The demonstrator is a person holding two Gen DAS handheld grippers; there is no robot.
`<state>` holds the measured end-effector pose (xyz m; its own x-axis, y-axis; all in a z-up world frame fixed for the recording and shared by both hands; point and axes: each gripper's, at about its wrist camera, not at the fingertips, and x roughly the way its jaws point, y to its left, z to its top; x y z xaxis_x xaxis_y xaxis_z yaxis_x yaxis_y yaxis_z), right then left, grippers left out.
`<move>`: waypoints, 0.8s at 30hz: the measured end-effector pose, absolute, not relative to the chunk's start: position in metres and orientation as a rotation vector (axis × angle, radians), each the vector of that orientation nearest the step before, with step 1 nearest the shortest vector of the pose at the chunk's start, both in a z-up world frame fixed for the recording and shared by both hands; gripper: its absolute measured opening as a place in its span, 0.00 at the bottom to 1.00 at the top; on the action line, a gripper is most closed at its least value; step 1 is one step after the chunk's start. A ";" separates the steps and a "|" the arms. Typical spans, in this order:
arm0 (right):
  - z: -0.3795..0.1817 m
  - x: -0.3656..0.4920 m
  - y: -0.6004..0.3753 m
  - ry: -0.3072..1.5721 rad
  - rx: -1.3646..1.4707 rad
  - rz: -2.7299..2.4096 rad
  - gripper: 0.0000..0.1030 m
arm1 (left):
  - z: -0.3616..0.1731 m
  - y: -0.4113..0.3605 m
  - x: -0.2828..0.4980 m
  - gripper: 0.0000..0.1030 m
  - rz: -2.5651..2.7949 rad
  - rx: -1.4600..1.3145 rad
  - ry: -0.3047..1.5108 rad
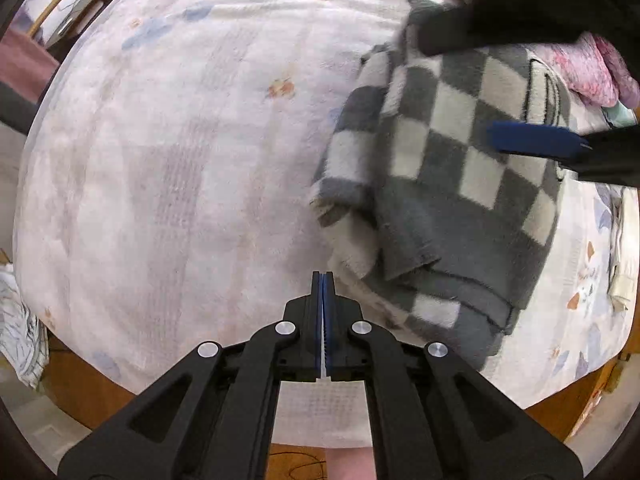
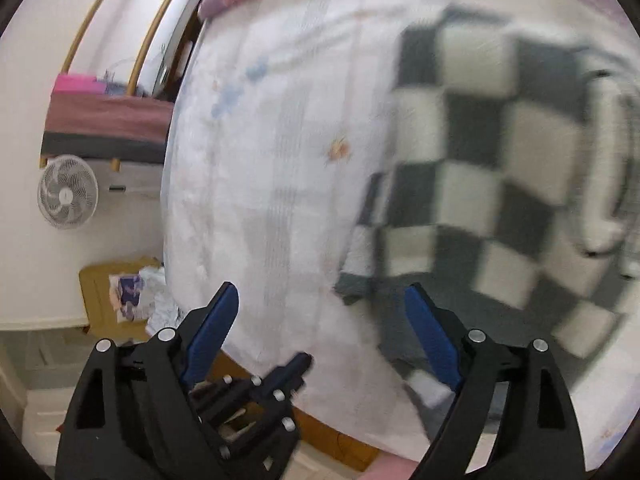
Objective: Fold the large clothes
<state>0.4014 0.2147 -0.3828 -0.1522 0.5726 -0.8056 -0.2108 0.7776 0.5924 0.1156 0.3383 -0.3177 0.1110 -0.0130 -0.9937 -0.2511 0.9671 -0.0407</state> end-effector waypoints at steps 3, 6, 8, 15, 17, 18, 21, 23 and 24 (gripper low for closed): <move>-0.363 0.400 0.174 1.503 0.231 0.585 0.81 | -0.323 0.316 0.122 0.19 0.138 -0.269 1.470; -0.363 0.392 0.127 1.502 0.235 0.468 0.81 | -0.356 0.307 0.145 0.52 0.075 -0.362 1.519; -0.371 0.382 0.093 1.512 0.275 0.402 0.81 | -0.393 0.304 0.162 0.51 0.079 -0.448 1.549; -0.384 0.355 0.041 1.554 0.259 0.336 0.73 | -0.372 0.309 0.154 0.09 0.129 -0.385 1.532; -0.380 0.352 0.044 1.539 0.241 0.375 0.58 | -0.361 0.314 0.139 0.09 0.129 -0.375 1.544; -0.379 0.350 0.047 1.529 0.201 0.386 0.51 | -0.357 0.316 0.132 0.09 0.132 -0.372 1.539; -0.389 0.342 0.069 1.557 0.117 0.435 0.26 | -0.340 0.313 0.120 0.09 0.147 -0.304 1.532; -0.397 0.333 0.068 1.589 0.116 0.455 0.21 | -0.336 0.314 0.121 0.09 0.170 -0.264 1.529; -0.403 0.332 0.074 1.596 0.088 0.443 0.20 | -0.337 0.311 0.122 0.09 0.175 -0.242 1.523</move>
